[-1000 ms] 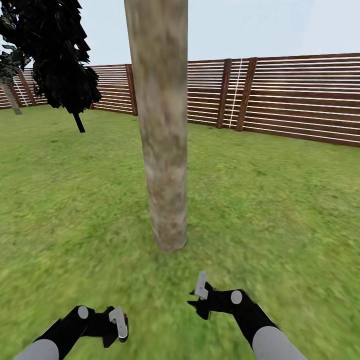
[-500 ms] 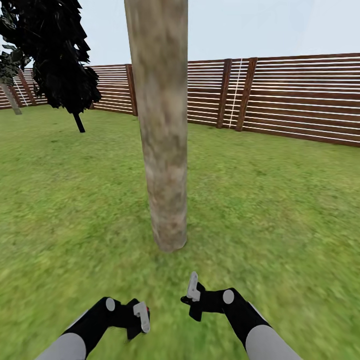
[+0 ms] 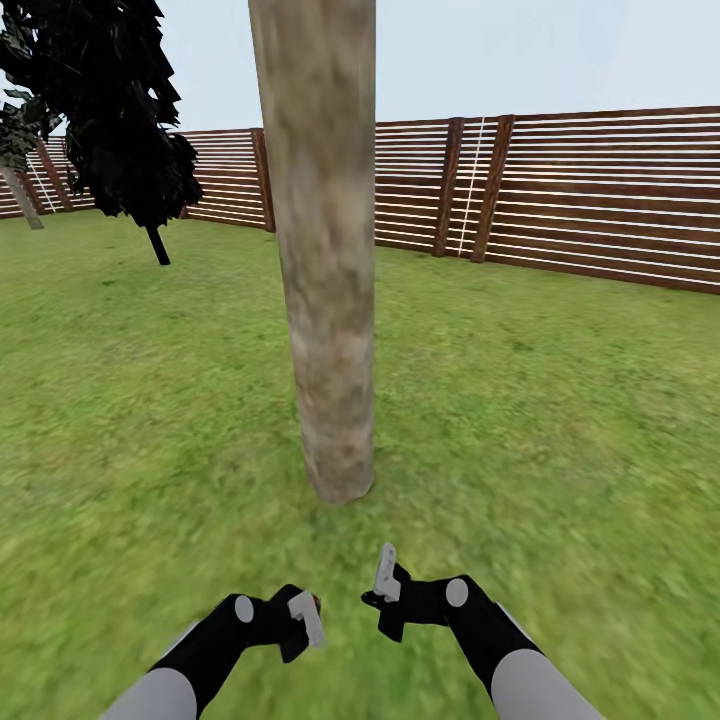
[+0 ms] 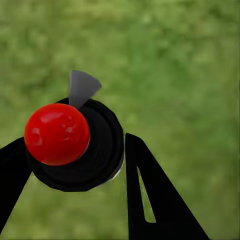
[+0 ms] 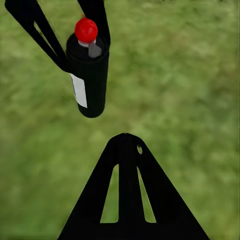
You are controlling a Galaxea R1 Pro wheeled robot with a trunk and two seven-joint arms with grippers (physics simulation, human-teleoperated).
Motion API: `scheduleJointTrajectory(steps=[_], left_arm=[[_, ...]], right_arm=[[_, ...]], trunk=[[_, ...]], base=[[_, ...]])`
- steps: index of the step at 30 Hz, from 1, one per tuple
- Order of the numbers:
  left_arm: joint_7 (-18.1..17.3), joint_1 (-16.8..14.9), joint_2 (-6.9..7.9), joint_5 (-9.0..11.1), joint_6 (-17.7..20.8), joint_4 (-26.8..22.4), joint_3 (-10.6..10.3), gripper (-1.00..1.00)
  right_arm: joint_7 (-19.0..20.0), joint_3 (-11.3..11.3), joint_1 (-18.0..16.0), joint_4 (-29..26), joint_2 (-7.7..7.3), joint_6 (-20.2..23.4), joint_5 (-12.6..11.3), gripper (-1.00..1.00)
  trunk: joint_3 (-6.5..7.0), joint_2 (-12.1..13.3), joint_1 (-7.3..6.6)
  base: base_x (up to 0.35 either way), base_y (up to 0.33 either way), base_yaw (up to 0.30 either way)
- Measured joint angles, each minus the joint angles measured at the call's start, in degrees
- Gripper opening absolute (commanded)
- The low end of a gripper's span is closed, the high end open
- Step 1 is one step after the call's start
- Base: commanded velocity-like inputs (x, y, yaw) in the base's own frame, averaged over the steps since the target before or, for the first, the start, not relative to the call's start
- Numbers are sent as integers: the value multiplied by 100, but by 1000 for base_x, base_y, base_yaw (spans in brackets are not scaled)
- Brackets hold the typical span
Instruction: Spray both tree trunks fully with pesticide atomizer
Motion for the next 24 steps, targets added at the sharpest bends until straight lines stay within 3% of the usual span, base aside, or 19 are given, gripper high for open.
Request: scheduleJointTrajectory(steps=[8, 12, 17, 20, 24], left_arm=[[49, 31, -81, 29, -13, 58, 5, -100], [45, 38, -72, 29, -55, 86, 1, -100], [52, 46, -84, 40, -87, 99, 1, -100], [316, 47, -249, 80, -100, 119, 9, -100], [349, 48, -335, 59, -101, 279, 9, -100]], right_arm=[[-9, 142, 0, -5, 0, 1, -10, -100], [-6, 436, -2, -3, 1, -2, -22, -100], [-3, 488, -2, 5, 2, -2, -23, -100], [-3, 489, -2, 6, 2, -2, -23, -100], [-3, 489, -2, 6, 2, -2, -23, -100]], trunk=[[0, 0, 0], [0, 0, 0], [0, 0, 0], [0, 0, 0], [0, 0, 0]], base=[[0, 0, 0], [0, 0, 0], [0, 0, 0], [0, 0, 0], [0, 0, 0]])
